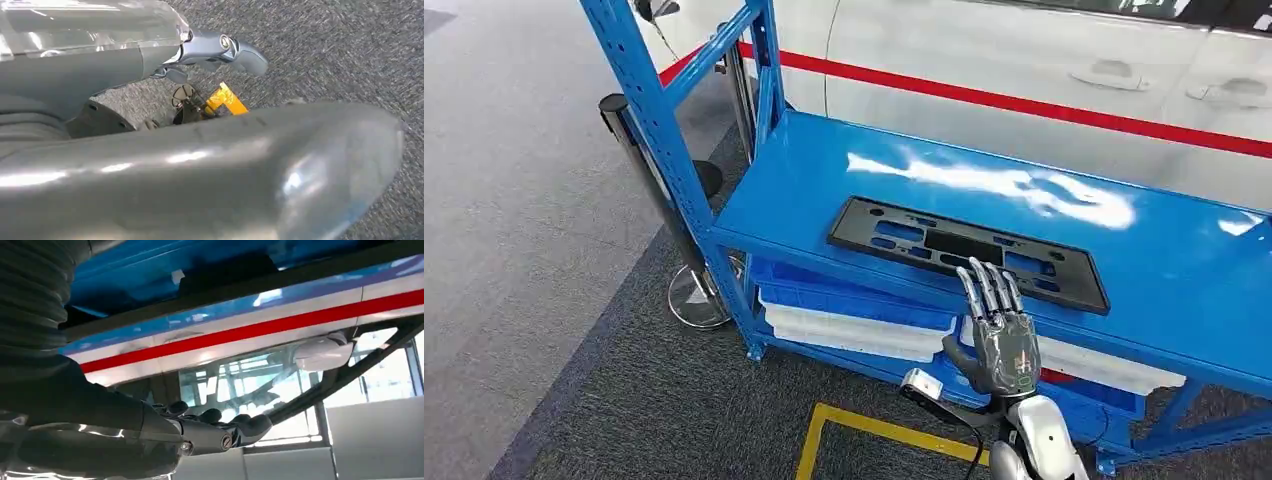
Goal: Take the parts from the cabinet and place them on the table.
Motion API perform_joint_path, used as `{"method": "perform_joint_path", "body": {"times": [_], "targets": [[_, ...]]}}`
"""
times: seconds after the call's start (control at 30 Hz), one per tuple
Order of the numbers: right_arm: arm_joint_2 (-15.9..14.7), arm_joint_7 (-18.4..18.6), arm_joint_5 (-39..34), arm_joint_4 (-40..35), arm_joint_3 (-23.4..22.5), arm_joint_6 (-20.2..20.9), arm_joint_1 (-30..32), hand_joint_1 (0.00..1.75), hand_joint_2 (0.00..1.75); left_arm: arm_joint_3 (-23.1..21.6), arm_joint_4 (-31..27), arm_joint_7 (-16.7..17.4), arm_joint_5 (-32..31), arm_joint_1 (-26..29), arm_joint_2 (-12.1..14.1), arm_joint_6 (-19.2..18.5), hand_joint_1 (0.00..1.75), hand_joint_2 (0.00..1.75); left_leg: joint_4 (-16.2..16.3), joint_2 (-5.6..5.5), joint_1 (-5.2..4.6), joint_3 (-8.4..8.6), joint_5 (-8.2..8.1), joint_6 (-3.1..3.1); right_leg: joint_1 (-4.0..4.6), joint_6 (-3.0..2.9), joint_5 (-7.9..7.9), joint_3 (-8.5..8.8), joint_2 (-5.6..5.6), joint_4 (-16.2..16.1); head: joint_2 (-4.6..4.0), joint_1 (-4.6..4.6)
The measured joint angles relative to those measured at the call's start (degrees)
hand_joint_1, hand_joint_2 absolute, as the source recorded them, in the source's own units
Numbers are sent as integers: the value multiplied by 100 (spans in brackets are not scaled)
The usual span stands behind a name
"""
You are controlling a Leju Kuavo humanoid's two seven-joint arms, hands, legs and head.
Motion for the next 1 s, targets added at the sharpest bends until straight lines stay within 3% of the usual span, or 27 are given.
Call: {"method": "perform_joint_path", "body": {"times": [0.03,0.07,0.1,0.13,0.17,0.23,0.3,0.37,0.43,0.47,0.5,0.53,0.57,0.6,0.63,0.67,0.7,0.8,0.87,0.9,0.93,0.97,1.0], "targets": [[2,9,20,9,-2,0,0,0,175,-20,0,11,-2,-1,4,0,0,0,-1,0,-16,102,-63,-10,19,-51,470,178,0,-592,-2,0],[2,20,22,9,-7,0,-1,0,175,-33,0,17,-2,-5,4,0,0,0,-1,2,-19,174,-119,-21,44,-113,824,337,0,-1074,-2,0],[2,20,24,15,-9,0,1,0,175,-37,11,24,-2,-6,2,2,0,0,4,1,-28,229,-156,-46,96,-163,782,380,2,-1214,0,0],[2,20,26,26,-13,0,-4,0,175,-42,11,26,-4,-25,9,2,0,0,9,-14,-35,198,-191,-90,115,-183,468,385,-10,-1346,-2,13],[13,22,28,24,-13,-2,16,0,175,-46,13,31,-15,-47,11,2,0,0,-2,-2,-36,211,-235,-129,120,-218,652,440,11,-1343,0,13],[28,37,39,35,-33,-4,24,0,175,-61,20,35,-63,-33,11,4,0,0,116,7,-57,312,-210,-198,81,-279,625,568,29,-1401,0,15],[48,55,52,37,-37,-7,6,0,175,-63,24,37,-78,-41,31,9,0,0,337,19,-30,287,-321,-257,42,-304,625,726,8,-1473,-2,9],[61,125,107,42,-39,-7,-16,0,175,-70,31,66,-94,-67,31,57,0,0,1113,23,25,-182,-638,-334,32,-347,591,760,6,-1478,-2,9],[61,181,127,66,-55,-7,-5,0,175,-74,33,94,-101,-66,57,61,0,0,1720,26,65,-651,-956,-380,29,-343,546,774,10,-1476,-2,9],[61,203,127,74,-66,-7,4,0,175,-77,33,105,-101,-66,61,63,0,0,1781,27,80,-769,-955,-398,25,-340,527,792,15,-1475,-2,9],[61,223,127,74,-81,-7,17,0,175,-77,33,140,-101,-44,74,66,0,0,1553,28,97,-782,-683,-414,16,-320,488,841,32,-1474,-2,9],[61,229,124,74,-83,-7,20,0,175,-77,35,153,-101,-31,87,66,0,0,1164,30,106,-682,-333,-427,6,-300,454,889,41,-1474,-2,9],[61,232,116,74,-87,-7,18,0,175,-77,35,160,-98,-32,96,57,0,0,634,35,119,-519,90,-428,-6,-270,409,949,43,-1473,0,9],[61,232,89,74,-90,-7,18,0,175,-77,35,160,-98,-35,105,28,0,0,170,47,129,-400,378,-427,-7,-238,369,993,38,-1473,-2,11],[59,229,79,79,-96,-7,14,0,175,-77,42,162,-98,-38,105,11,0,0,150,56,84,-396,155,-414,8,-207,354,1009,34,-1454,-2,11],[59,227,74,81,-96,-7,10,0,175,-77,42,160,-98,-63,107,4,0,0,149,69,66,-377,70,-318,19,-163,328,964,39,-1454,0,9],[59,225,70,85,-96,-7,15,0,175,-77,42,160,-98,-74,114,-4,0,0,138,65,66,-384,209,-267,19,-125,296,968,27,-1453,-2,11],[59,214,83,85,-98,-9,6,0,175,-83,42,186,-105,-48,127,-7,0,0,81,72,91,-319,251,-131,-12,-26,201,1023,19,-1367,0,11],[59,221,89,85,-109,-9,-3,0,175,-105,42,210,-153,-62,136,13,0,0,77,71,88,-312,236,-95,-2,-10,-129,742,18,-831,0,11],[59,223,109,87,-118,-9,9,0,175,-142,42,244,-184,-67,144,43,0,0,78,68,76,-311,224,-77,-2,6,-431,389,17,-176,-2,11],[59,227,114,90,-122,-9,21,0,175,-160,42,258,-184,-68,146,52,0,0,81,66,65,-311,213,-63,-1,8,-540,178,17,177,-2,11],[59,232,116,101,-127,-9,27,0,175,-173,42,282,-186,-67,153,57,0,0,83,60,51,-300,197,-57,-1,-2,-532,-15,17,425,-2,11],[59,232,116,118,-129,-9,27,0,175,-177,44,304,-186,-64,157,63,0,0,83,55,41,-279,180,-57,-1,-17,-363,-26,17,318,-2,11]]}}
